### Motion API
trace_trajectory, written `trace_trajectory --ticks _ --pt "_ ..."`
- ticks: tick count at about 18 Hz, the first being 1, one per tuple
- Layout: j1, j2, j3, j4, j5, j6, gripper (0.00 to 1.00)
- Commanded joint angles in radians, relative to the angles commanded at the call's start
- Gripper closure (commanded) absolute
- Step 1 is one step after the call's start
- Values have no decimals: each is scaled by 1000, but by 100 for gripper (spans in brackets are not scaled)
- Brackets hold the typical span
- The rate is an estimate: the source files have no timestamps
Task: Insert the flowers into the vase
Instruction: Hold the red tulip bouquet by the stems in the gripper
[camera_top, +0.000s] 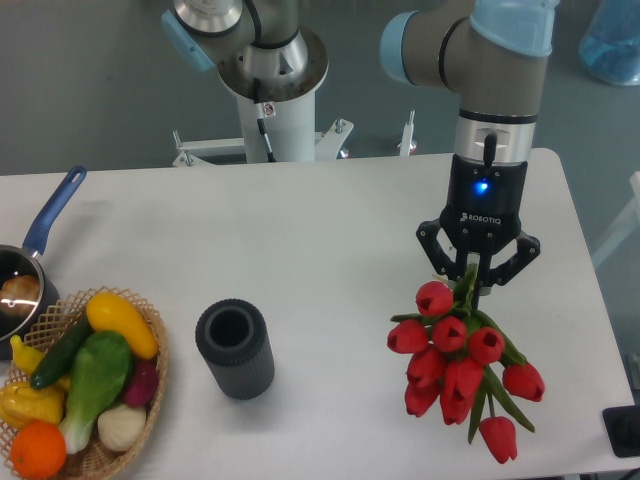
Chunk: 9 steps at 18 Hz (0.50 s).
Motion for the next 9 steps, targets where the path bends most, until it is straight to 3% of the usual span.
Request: trace_trajectory --ticks 6,9 --pt "-8 0 -8 0 -11 -40 85" --pt "-17 -2 -12 2 -86 -87 85"
